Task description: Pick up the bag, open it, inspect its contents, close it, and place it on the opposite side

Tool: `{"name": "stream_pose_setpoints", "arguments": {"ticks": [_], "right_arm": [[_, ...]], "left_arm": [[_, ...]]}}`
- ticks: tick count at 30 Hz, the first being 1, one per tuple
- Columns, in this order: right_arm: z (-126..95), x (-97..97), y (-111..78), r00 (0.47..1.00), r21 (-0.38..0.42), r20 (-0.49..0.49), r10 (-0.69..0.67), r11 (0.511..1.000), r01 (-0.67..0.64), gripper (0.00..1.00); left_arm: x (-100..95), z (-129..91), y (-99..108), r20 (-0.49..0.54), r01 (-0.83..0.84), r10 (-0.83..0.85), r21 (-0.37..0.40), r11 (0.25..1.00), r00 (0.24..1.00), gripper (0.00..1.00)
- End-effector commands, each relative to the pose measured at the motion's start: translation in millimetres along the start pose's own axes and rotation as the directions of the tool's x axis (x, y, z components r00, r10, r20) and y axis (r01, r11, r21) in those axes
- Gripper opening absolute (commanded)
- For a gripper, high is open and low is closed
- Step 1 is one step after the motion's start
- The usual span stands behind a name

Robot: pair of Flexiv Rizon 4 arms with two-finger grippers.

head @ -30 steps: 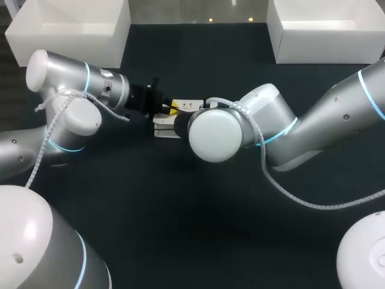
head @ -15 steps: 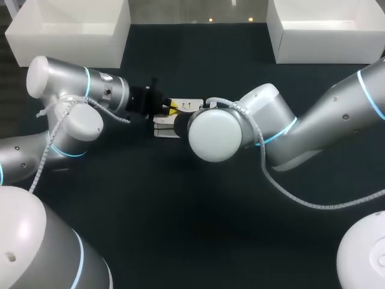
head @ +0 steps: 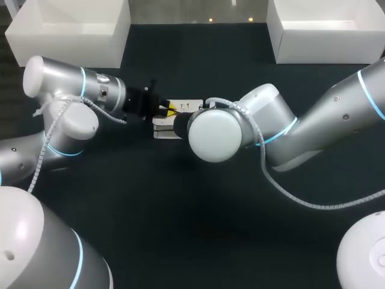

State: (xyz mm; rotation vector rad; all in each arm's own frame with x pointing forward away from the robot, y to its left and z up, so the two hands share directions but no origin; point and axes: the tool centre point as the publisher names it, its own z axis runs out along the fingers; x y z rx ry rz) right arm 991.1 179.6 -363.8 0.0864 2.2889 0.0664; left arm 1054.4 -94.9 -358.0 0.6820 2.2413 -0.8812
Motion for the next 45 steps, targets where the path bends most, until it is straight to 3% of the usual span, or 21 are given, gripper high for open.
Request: {"name": "stream_pose_setpoints", "arguments": {"ticks": [1, 12, 16, 19, 24, 29, 30, 32, 35, 37, 38, 39, 40, 41, 45], "right_arm": [[0.5, 0.6, -0.9, 1.000, -0.001, 0.002, 0.001, 1.000, -0.001, 0.00], [0.5, 0.6, -0.9, 1.000, -0.001, 0.002, 0.001, 1.000, -0.001, 0.00], [0.5, 0.6, -0.9, 1.000, -0.001, 0.002, 0.001, 1.000, -0.001, 0.00], [0.5, 0.6, -0.9, 1.000, -0.001, 0.002, 0.001, 1.000, -0.001, 0.00], [-0.7, 0.2, -0.9, 1.000, 0.001, 0.007, 0.009, 1.000, -0.009, 0.00], [-2.7, 0.3, -0.9, 1.000, 0.003, 0.011, 0.013, 1.000, -0.013, 0.00], [-3.3, 0.3, -1.0, 1.000, 0.004, 0.011, 0.013, 1.000, -0.013, 0.05], [-4.4, 0.0, -1.4, 1.000, 0.004, 0.012, 0.014, 1.000, -0.014, 0.25], [-6.2, -0.7, -1.2, 1.000, 0.004, 0.015, 0.014, 1.000, -0.014, 0.45], [-8.2, -1.6, -0.8, 1.000, 0.002, 0.016, 0.014, 1.000, -0.015, 0.49], [-9.4, -2.3, -0.6, 1.000, 0.002, 0.017, 0.015, 1.000, -0.015, 0.56], [-11.3, -3.1, -0.5, 1.000, 0.002, 0.017, 0.015, 1.000, -0.015, 0.69], [-13.1, -4.0, -0.5, 1.000, 0.001, 0.017, 0.015, 1.000, -0.015, 0.88], [-14.8, -5.0, -0.8, 1.000, 0.008, 0.007, 0.015, 1.000, -0.015, 0.98], [-26.6, -12.5, -3.8, 1.000, 0.004, -0.010, 0.020, 1.000, -0.020, 1.00]], "left_arm": [[-1.2, 11.8, 7.4, 0.000, 0.011, -0.011, -0.010, 1.000, 1.000, 0.00], [-3.9, 4.1, -1.0, 0.018, 0.003, -0.003, 0.007, 1.000, 1.000, 0.00], [-6.6, -4.2, -6.3, 0.039, 0.003, -0.003, 0.011, 1.000, 0.999, 0.16], [-8.0, -9.6, -10.8, 0.050, 0.005, -0.006, 0.023, 1.000, 0.999, 0.37], [-7.0, -12.4, -17.0, 0.048, 0.013, -0.015, 0.037, 0.999, 0.999, 0.48], [-5.8, -18.3, -19.3, 0.050, 0.040, -0.042, 0.044, 0.998, 0.998, 0.49], [-6.1, -20.5, -20.3, 0.051, 0.040, -0.043, 0.043, 0.998, 0.998, 0.49], [-6.9, -25.9, -23.0, 0.058, 0.046, -0.048, 0.047, 0.998, 0.997, 0.49], [-8.5, -33.3, -28.4, 0.066, 0.044, -0.047, 0.049, 0.998, 0.997, 0.52], [-10.5, -38.2, -32.3, 0.070, 0.042, -0.046, 0.052, 0.998, 0.996, 0.56], [-11.3, -40.4, -34.1, 0.071, 0.041, -0.045, 0.054, 0.998, 0.996, 0.60], [-12.2, -42.5, -35.5, 0.071, 0.040, -0.044, 0.057, 0.998, 0.996, 0.72], [-12.7, -44.3, -36.9, 0.070, 0.040, -0.044, 0.058, 0.998, 0.997, 0.75], [-13.3, -46.1, -37.9, 0.069, 0.040, -0.044, 0.057, 0.998, 0.997, 0.75], [-12.5, -53.9, -41.3, 0.050, 0.056, -0.058, 0.045, 0.997, 0.997, 0.75]]}}
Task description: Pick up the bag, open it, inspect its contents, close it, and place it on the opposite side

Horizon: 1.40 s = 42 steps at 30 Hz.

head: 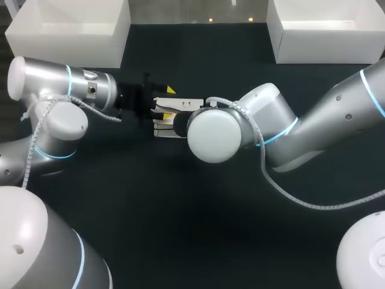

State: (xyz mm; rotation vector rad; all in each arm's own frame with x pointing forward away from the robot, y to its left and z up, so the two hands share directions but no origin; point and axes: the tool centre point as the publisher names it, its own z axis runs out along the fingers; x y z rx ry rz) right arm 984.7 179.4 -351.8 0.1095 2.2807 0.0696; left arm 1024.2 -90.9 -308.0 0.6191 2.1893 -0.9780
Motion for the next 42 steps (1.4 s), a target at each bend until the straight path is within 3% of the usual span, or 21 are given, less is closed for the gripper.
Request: {"name": "stream_pose_setpoints", "arguments": {"ticks": [1, 6, 9, 25, 32, 37, 42], "right_arm": [[-16.6, -10.0, -5.0, 1.000, -0.004, -0.026, 0.005, 1.000, -0.005, 1.00], [-34.4, -24.0, -12.1, 0.998, -0.031, -0.061, 0.029, 0.999, -0.031, 1.00], [-42.6, -32.2, -15.6, 0.995, -0.049, -0.092, 0.036, 0.998, -0.041, 1.00], [-57.7, -69.7, -32.9, 0.936, -0.034, -0.344, 0.079, 0.995, -0.096, 1.00], [-56.2, -71.7, -30.3, 0.903, -0.025, -0.427, 0.051, 0.997, -0.068, 1.00], [-49.1, -73.3, -35.3, 0.859, -0.015, -0.503, 0.090, 0.993, -0.113, 1.00], [-46.9, -74.1, -36.9, 0.855, -0.013, -0.511, 0.090, 0.994, -0.112, 1.00]], "left_arm": [[1.6, -12.8, -4.8, -0.016, 0.021, -0.021, -0.023, 1.000, 1.000, 0.75], [3.7, -24.6, -5.0, -0.030, 0.073, -0.074, -0.050, 0.996, 0.997, 0.76], [5.0, -33.6, -5.9, -0.038, 0.101, -0.104, -0.069, 0.992, 0.994, 1.00], [17.6, -68.9, -7.3, -0.250, 0.354, -0.393, -0.187, 0.916, 0.885, 1.00], [18.8, -72.9, -10.0, -0.349, 0.372, -0.440, -0.245, 0.895, 0.827, 1.00], [17.9, -74.3, -10.0, -0.367, 0.398, -0.476, -0.270, 0.877, 0.800, 1.00], [17.9, -74.3, -10.0, -0.367, 0.398, -0.476, -0.270, 0.877, 0.800, 1.00]]}}
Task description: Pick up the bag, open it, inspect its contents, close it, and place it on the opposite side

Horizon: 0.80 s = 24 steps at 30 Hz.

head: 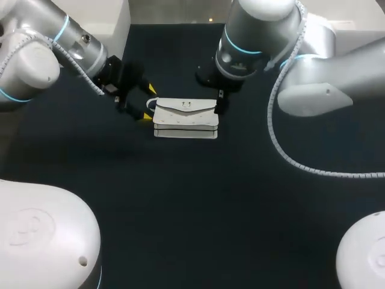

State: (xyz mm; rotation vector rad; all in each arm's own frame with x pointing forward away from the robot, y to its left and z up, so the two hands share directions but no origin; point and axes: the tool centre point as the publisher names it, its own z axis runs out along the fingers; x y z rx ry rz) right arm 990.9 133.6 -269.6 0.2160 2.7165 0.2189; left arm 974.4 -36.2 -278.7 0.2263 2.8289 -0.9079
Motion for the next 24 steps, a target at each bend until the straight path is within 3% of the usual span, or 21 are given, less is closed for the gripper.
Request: {"name": "stream_pose_setpoints", "arguments": {"ticks": [1, 14, 15, 18, 21, 24], "right_arm": [[1.0, -4.3, 1.6, 0.996, 0.004, -0.087, -0.001, 1.000, 0.002, 1.00], [1.0, -4.3, 1.6, 0.996, 0.004, -0.087, -0.001, 1.000, 0.002, 1.00], [1.0, -4.3, 1.6, 0.996, 0.004, -0.087, -0.001, 1.000, 0.002, 1.00], [5.1, -17.8, 1.1, 0.963, 0.071, -0.144, 0.229, 0.973, -0.221, 1.00], [10.0, -27.4, -1.9, 0.881, 0.176, -0.193, 0.432, 0.899, -0.402, 1.00], [4.8, -31.9, -5.0, 0.779, 0.187, -0.234, 0.581, 0.814, -0.550, 1.00]], "left_arm": [[-3.9, 0.4, 0.4, -0.039, 0.000, 0.000, -0.001, 1.000, 0.999, 1.00], [-3.9, 0.4, 0.4, -0.039, 0.000, 0.000, -0.001, 1.000, 0.999, 1.00], [-6.4, 6.2, -2.2, -0.012, 0.073, -0.073, 0.001, 0.997, 0.997, 1.00], [-13.4, 7.8, -5.5, 0.062, 0.277, -0.277, 0.009, 0.961, 0.959, 1.00], [-16.7, 4.1, -4.4, 0.097, 0.436, -0.433, -0.009, 0.900, 0.896, 1.00], [-17.4, -1.0, -3.3, 0.121, 0.588, -0.581, -0.027, 0.808, 0.805, 1.00]]}}
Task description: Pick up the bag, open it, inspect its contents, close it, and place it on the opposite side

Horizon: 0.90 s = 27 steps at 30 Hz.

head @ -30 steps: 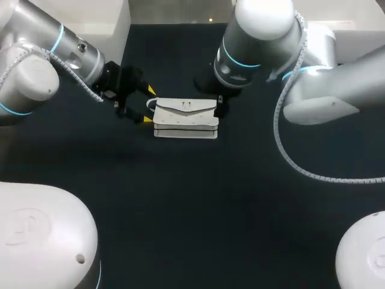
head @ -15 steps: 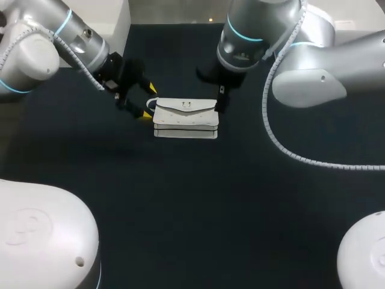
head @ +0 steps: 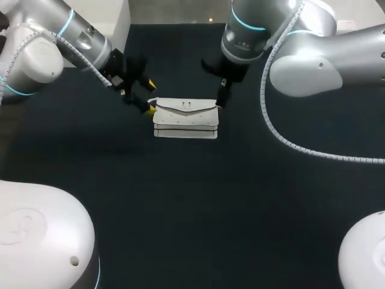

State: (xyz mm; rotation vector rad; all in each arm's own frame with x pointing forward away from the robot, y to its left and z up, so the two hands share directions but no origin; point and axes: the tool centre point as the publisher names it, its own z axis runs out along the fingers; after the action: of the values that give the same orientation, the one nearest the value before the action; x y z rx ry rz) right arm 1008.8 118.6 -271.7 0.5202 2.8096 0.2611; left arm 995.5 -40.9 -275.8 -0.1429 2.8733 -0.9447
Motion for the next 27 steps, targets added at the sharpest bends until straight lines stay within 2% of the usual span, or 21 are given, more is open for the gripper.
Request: {"name": "stream_pose_setpoints", "arguments": {"ticks": [1, 3, 7, 9, 11, 16, 21, 24, 27], "right_arm": [[-5.4, -11.9, 10.3, 0.893, 0.108, -0.156, 0.421, 0.906, -0.409, 1.00], [-9.1, -12.6, 9.8, 0.842, 0.103, -0.199, 0.502, 0.865, -0.491, 1.00], [-15.0, -10.0, 8.5, 0.742, 0.082, -0.240, 0.626, 0.775, -0.626, 1.00], [-16.4, -7.0, 4.9, 0.669, 0.073, -0.265, 0.694, 0.707, -0.704, 1.00], [-14.2, -4.1, 2.1, 0.611, 0.076, -0.243, 0.754, 0.642, -0.763, 1.00], [-9.5, -0.1, -3.7, 0.472, 0.073, -0.302, 0.828, 0.514, -0.855, 1.00], [-4.9, 1.9, -5.1, 0.346, 0.094, -0.311, 0.885, 0.391, -0.916, 1.00], [-3.2, 1.6, -5.6, 0.294, 0.092, -0.341, 0.893, 0.343, -0.935, 1.00], [-2.5, 0.7, -7.7, 0.226, 0.091, -0.371, 0.901, 0.278, -0.956, 1.00]], "left_arm": [[4.3, -4.4, -0.9, 0.092, 0.421, -0.416, -0.046, 0.906, 0.905, 1.00], [5.6, -5.7, -0.8, 0.106, 0.509, -0.502, -0.059, 0.859, 0.858, 1.00], [7.7, -9.4, 0.0, 0.077, 0.647, -0.644, -0.032, 0.762, 0.762, 1.00], [7.3, -11.9, 2.3, 0.041, 0.716, -0.715, -0.013, 0.698, 0.698, 1.00], [6.5, -14.1, 4.5, 0.025, 0.762, -0.762, 0.015, 0.647, 0.647, 1.00], [6.4, -15.3, 6.8, -0.049, 0.834, -0.833, 0.061, 0.549, 0.552, 1.00], [2.9, -17.7, 11.6, -0.116, 0.891, -0.884, 0.110, 0.441, 0.452, 1.00], [1.5, -18.5, 13.6, -0.153, 0.905, -0.893, 0.128, 0.407, 0.423, 1.00], [-0.9, -18.6, 17.6, -0.193, 0.933, -0.915, 0.147, 0.330, 0.354, 1.00]]}}
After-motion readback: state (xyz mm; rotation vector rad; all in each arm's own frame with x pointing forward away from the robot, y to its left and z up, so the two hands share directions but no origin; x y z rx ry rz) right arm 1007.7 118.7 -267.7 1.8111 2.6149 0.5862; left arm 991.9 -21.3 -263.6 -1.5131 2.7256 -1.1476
